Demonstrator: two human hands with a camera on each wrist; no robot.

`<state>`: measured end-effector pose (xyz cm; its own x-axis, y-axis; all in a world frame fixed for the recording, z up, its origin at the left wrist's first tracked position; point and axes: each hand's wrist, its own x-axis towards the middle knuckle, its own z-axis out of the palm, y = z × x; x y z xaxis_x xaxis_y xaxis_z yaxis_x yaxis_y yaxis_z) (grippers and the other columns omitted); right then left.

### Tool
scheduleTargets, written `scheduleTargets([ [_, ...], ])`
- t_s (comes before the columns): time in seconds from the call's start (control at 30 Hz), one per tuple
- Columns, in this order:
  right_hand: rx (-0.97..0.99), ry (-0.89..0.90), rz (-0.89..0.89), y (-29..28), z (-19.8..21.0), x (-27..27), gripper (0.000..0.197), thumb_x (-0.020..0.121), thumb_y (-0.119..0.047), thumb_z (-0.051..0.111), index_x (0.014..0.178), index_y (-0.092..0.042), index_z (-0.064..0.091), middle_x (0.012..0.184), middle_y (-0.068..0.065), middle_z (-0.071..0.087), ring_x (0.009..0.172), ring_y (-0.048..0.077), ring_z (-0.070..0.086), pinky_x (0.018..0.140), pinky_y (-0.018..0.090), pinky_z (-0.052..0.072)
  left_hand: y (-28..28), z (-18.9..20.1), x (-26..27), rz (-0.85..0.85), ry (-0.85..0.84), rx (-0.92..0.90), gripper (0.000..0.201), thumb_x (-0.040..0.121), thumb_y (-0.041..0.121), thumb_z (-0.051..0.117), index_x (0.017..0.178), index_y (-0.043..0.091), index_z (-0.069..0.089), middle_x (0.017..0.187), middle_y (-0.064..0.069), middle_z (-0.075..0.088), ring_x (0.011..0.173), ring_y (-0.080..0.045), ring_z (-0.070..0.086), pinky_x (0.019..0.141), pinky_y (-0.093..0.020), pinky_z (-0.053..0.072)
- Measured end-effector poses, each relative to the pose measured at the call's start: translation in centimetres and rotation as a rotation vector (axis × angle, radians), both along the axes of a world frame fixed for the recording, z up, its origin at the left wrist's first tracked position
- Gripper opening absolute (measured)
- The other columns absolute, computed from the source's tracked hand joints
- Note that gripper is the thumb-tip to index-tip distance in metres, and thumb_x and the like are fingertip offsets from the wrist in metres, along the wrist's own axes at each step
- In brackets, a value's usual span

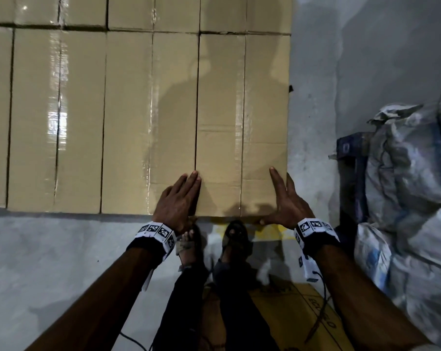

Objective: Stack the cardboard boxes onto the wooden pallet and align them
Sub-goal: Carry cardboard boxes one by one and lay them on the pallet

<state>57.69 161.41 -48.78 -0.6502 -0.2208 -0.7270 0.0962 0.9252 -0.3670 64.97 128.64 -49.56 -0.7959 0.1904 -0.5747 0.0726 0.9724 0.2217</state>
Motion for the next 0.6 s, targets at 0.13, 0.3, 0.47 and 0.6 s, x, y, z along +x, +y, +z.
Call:
scheduleTargets([
  [0.13, -0.034, 0.017, -0.069, 0.3, 1.7, 2.0, 0.149, 0.06, -0.041, 0.099, 0.159, -0.051, -0.012, 0.172, 0.009, -0.014, 0.142, 0.041, 0.045, 0.102, 0.048, 0.052, 1.0, 2.8, 0.1, 0.029, -0.098, -0.041, 0.108, 0.09, 0.045, 0.074, 0.166, 0.02, 0.002, 0.173, 0.002, -0.009, 0.16, -0.025, 0.006, 0.123, -0.046, 0.025],
  [0.3, -0.073, 0.002, -0.17, 0.4, 7.1, 4.7, 0.125, 0.074, -0.044, 0.091, 0.163, -0.04, 0.004, 0.172, 0.002, -0.011, 0.149, 0.033, 0.038, 0.106, 0.046, 0.049, 1.6, 8.4, 1.5, 0.091, -0.232, -0.055, 0.095, 0.096, 0.049, 0.066, 0.165, 0.016, 0.01, 0.174, -0.002, 0.0, 0.155, -0.029, 0.02, 0.116, -0.046, 0.035],
  [0.47, -0.113, -0.035, -0.308, 0.9, 13.7, 6.6, 0.108, 0.087, -0.036, 0.083, 0.164, -0.036, 0.008, 0.173, 0.001, -0.008, 0.153, 0.03, 0.03, 0.109, 0.043, 0.042, 2.6, 16.3, 2.4, 0.166, -0.272, 0.022, 0.085, 0.096, 0.052, 0.065, 0.163, 0.018, 0.025, 0.171, -0.006, 0.019, 0.148, -0.034, 0.036, 0.114, -0.048, 0.041],
  [0.6, -0.12, 0.014, -0.358, 1.6, 19.4, 7.5, 0.106, 0.085, -0.046, 0.082, 0.164, -0.035, 0.011, 0.173, 0.005, -0.002, 0.155, 0.033, 0.024, 0.115, 0.051, 0.041, 3.1, 23.2, 3.1, 0.226, -0.272, 0.12, 0.079, 0.093, 0.05, 0.071, 0.157, 0.016, 0.04, 0.159, -0.01, 0.043, 0.141, -0.033, 0.046, 0.111, -0.046, 0.043],
])
